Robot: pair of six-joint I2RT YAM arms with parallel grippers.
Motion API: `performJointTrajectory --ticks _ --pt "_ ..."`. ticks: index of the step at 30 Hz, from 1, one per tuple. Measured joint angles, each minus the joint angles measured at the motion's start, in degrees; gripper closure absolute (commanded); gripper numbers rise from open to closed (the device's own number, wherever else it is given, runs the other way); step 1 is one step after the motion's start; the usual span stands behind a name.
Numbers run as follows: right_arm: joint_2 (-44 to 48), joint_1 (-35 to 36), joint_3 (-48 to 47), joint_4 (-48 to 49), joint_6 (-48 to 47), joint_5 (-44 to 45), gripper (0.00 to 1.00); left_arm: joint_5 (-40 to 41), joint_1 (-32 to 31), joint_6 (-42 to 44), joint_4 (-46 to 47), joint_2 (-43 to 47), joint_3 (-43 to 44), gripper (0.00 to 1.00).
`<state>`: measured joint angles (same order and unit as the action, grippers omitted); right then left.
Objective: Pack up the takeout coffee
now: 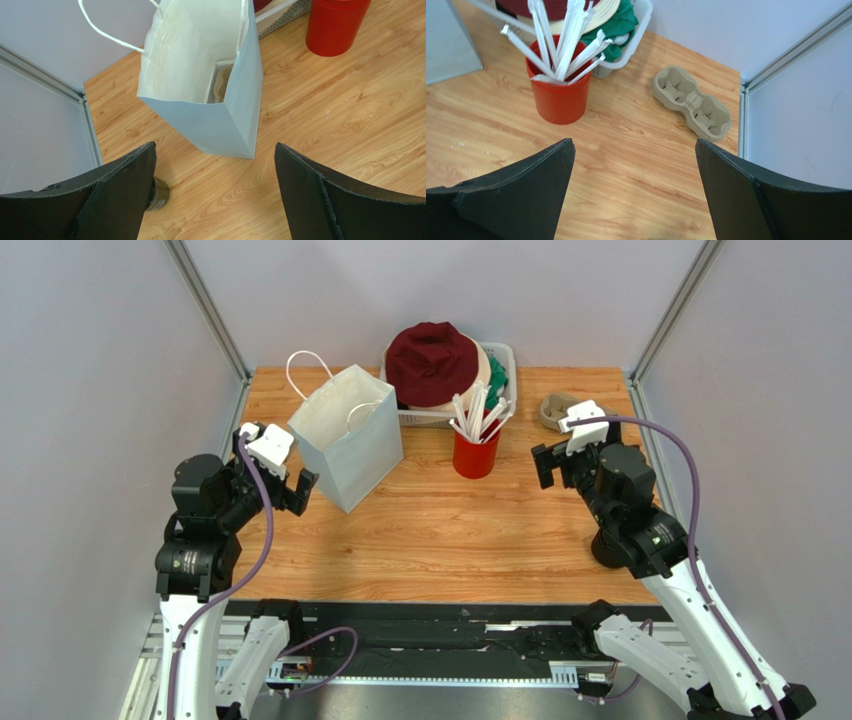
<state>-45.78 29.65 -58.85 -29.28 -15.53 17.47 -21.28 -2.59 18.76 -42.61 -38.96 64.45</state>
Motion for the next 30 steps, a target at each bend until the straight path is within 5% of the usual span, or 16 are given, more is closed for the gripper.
performJointTrajectory --ticks 9,14,21,30 --pt "-2.75 -2.21 2.21 2.8 2.49 -3.3 0.03 1.4 0.04 -0.44 8.87 -1.88 -0.66 0.04" --pt "-4.13 -1.2 2.99 2.73 2.69 -3.39 0.03 9.2 0.04 0.02 13.73 -5.31 -4.42 0.03" --pt "-4.13 3.37 3.26 4.44 1.97 -1.33 0.03 20.94 0.2 -0.55 16.15 -7.45 -8.96 0.02" --pt "-5.73 5.11 3.69 6.51 1.11 6.36 0.03 23.82 3.96 -0.66 18.95 -8.66 -9.66 0.01"
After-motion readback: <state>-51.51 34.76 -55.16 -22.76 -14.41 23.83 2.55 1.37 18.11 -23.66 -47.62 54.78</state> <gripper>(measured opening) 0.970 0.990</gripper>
